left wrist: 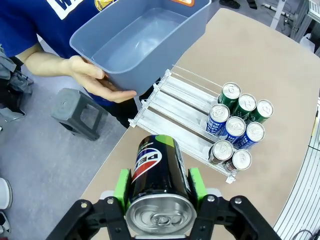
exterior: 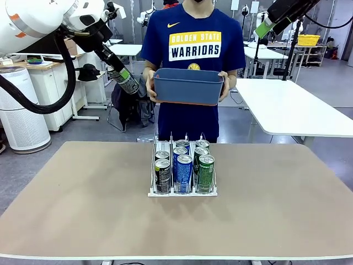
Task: Fill the beverage cans into the dispenser.
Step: Place the picked Pepsi coke in the line of the Automatic Can Dispenser with the same cans.
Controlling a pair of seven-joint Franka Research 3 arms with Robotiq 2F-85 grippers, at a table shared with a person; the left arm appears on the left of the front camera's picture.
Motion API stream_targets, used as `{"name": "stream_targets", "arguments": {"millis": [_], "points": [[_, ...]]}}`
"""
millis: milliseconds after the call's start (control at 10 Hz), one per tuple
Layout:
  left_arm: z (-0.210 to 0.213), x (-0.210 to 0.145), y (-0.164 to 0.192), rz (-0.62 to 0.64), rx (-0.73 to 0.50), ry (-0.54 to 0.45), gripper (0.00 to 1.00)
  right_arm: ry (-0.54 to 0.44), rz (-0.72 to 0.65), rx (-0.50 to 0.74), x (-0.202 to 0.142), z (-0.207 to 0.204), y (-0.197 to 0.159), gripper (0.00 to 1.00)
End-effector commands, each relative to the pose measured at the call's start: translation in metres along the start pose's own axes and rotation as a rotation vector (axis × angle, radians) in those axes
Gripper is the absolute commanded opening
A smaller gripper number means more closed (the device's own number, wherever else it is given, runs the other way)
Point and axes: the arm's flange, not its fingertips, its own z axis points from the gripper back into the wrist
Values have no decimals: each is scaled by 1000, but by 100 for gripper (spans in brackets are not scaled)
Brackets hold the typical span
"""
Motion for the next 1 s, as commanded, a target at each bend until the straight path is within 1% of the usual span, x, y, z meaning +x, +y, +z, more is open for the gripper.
{"name": "stream_targets", "arguments": {"millis": [0,100,200,300,500,600,800,900], "points": [[2,0,1,-13,-10,-20,0,0,9,6,0,-1,1,100],[2,0,1,-13,-10,-20,0,0,9,6,0,-1,1,100],[0,0,-1,-3,-1,0,58,0,9,6,0,-1,1,100],[-5,0,-10,84,-17,39,58,0,9,6,0,-1,1,100],[-1,-2,-54,117,-140,121,58,0,9,6,0,-1,1,100],[0,-2,-73,114,-171,177,58,0,9,6,0,-1,1,100],[-1,-5,-113,63,-169,255,58,0,9,6,0,-1,1,100],[-12,-5,-136,66,-163,255,58,0,9,6,0,-1,1,100]]}}
